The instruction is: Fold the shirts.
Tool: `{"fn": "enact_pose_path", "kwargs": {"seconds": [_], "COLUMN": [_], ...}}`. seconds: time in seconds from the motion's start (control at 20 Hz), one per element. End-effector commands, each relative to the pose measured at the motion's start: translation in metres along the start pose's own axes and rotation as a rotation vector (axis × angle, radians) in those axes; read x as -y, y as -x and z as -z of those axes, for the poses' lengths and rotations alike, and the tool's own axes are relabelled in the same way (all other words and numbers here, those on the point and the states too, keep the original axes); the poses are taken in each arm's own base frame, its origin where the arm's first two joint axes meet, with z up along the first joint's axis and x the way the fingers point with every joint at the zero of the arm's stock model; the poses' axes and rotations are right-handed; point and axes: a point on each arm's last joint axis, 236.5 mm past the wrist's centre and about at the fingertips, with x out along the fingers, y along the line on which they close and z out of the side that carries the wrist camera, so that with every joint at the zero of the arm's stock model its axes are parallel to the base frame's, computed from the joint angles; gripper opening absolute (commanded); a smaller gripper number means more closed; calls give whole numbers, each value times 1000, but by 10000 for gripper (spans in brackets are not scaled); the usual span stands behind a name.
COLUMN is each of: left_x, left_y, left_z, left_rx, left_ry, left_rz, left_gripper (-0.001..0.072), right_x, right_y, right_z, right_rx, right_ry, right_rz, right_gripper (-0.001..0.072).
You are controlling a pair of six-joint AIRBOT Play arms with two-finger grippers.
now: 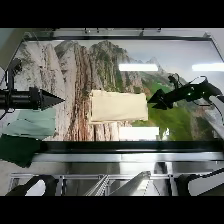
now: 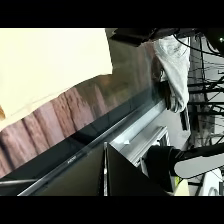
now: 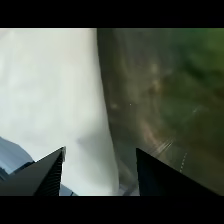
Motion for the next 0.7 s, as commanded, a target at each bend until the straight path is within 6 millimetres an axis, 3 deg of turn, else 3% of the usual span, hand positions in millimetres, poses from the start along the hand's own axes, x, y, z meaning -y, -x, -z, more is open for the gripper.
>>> {"fn": "enact_pose_path", "kwargs": {"seconds": [0.0,0.1,0.15,0.2,0.25,0.35,0.4,0.45,0.55,0.65], "left_x": [-1,0,0,0,1,2,2,2,1,1], "left_y": [0,0,0,0,1,0,0,1,0,0], "left_z": [-1,-1,0,1,2,3,3,3,3,3], "left_rx": [7,4,2,-1,-6,-11,-12,-13,-12,-11], "left_ry": [0,0,0,1,0,1,0,0,1,1], "left_rz": [-3,-1,0,2,4,7,8,8,7,7], "left_gripper": [21,21,135,316,436,467,467,467,467,467], "right_x": [-6,-17,-27,-38,-50,-70,-77,-82,-99,-105], "right_y": [-29,-46,-53,-60,-65,-65,-59,-49,-2,86], "right_z": [3,7,7,8,8,5,1,-3,-25,-60], "right_rx": [-10,-26,-29,-30,-28,-11,2,23,130,331], "right_ry": [35,26,27,33,33,43,44,62,119,151], "right_rz": [29,-2,-37,-78,-119,-187,-207,-211,-218,-182], "right_gripper": [511,515,520,518,490,153,98,31,21,21]}}
